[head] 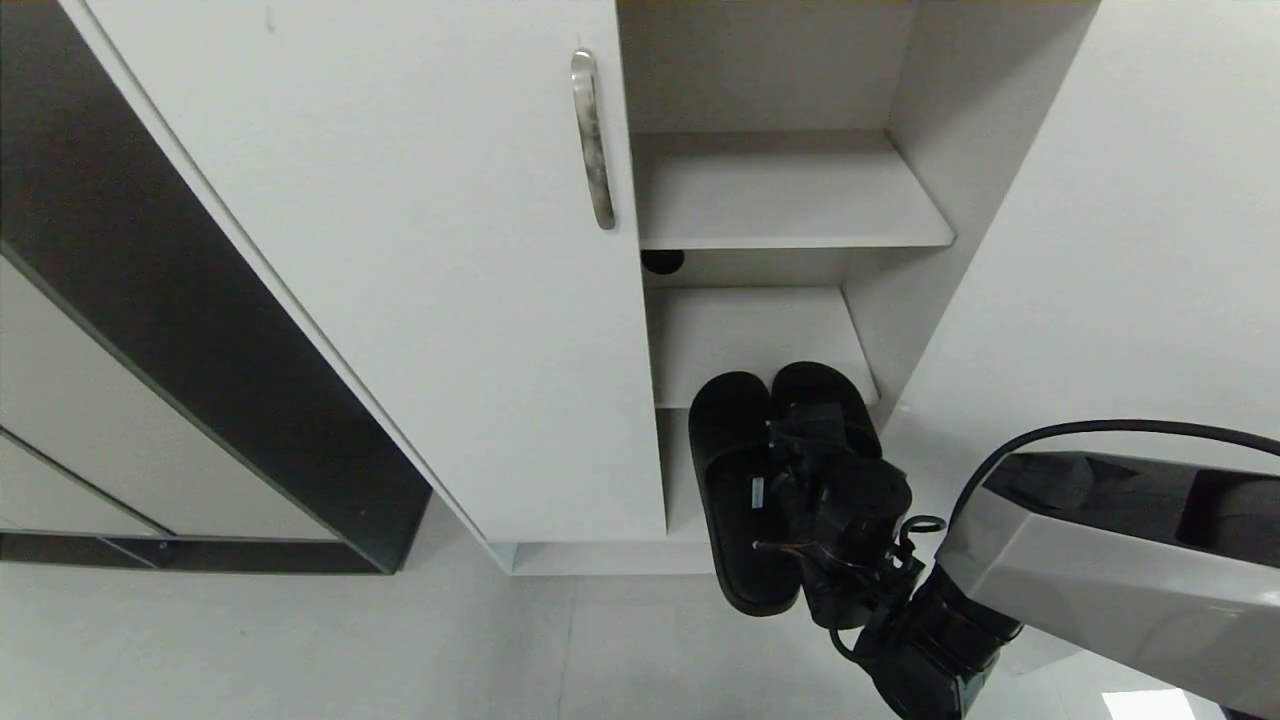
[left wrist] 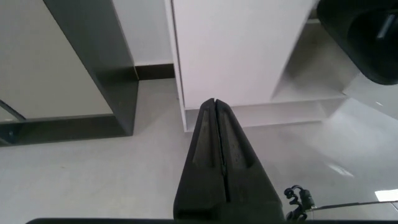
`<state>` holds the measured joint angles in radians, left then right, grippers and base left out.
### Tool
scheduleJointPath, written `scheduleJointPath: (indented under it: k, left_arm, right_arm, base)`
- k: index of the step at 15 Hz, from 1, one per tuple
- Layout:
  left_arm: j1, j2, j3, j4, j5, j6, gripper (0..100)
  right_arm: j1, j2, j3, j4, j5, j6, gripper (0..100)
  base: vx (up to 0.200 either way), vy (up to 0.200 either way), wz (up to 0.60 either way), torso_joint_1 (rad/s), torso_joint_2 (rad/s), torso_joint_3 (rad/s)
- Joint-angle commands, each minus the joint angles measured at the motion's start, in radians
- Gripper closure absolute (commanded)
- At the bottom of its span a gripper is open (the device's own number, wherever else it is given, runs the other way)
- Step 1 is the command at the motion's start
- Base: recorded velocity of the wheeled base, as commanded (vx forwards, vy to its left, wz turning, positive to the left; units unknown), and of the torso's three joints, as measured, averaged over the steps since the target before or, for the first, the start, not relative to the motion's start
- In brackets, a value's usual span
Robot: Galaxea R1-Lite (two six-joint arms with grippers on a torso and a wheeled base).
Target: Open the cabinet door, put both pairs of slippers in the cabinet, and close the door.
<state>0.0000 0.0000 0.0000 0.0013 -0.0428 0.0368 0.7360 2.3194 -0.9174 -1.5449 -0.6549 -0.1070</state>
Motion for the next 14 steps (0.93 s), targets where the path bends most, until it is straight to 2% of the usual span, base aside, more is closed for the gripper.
scheduleJointPath:
  k: [1, 5, 8, 11, 12, 14]
  left_arm:
    - [0.0, 0.002, 0.0, 0.0, 0.0, 0.0, 100]
    - [0.0, 0.002, 0.0, 0.0, 0.0, 0.0, 100]
    - [0.0, 0.002, 0.0, 0.0, 0.0, 0.0, 100]
    - [0.0, 0.002, 0.0, 0.0, 0.0, 0.0, 100]
    - [0.0, 0.002, 0.0, 0.0, 0.0, 0.0, 100]
    - [0.0, 0.002, 0.0, 0.0, 0.0, 0.0, 100]
  right_arm:
    - [0.0, 0.0, 0.0, 0.002, 0.0, 0.0, 100]
    - [-0.001, 0.003, 0.003, 0.005, 0.0, 0.0, 100]
    - [-0.006, 0.002, 0.003, 0.032, 0.001, 0.007, 100]
    - [-0.01, -0.002, -0.029, 0.112, 0.001, 0.076, 100]
    - [-0.013, 0.0, -0.074, 0.192, 0.003, 0.155, 100]
    - [-0.038, 0.003, -0.155, 0.289, 0.011, 0.213, 100]
  base:
    - [0.2, 0.0, 0.0, 0.002, 0.01, -0.002]
    - [0.2, 0.0, 0.0, 0.005, 0.0, 0.004]
    - [0.0, 0.0, 0.0, 0.0, 0.0, 0.0]
    - [0.0, 0.0, 0.0, 0.0, 0.0, 0.0]
    - [0.0, 0.0, 0.0, 0.0, 0.0, 0.0]
    - [0.0, 0.0, 0.0, 0.0, 0.0, 0.0]
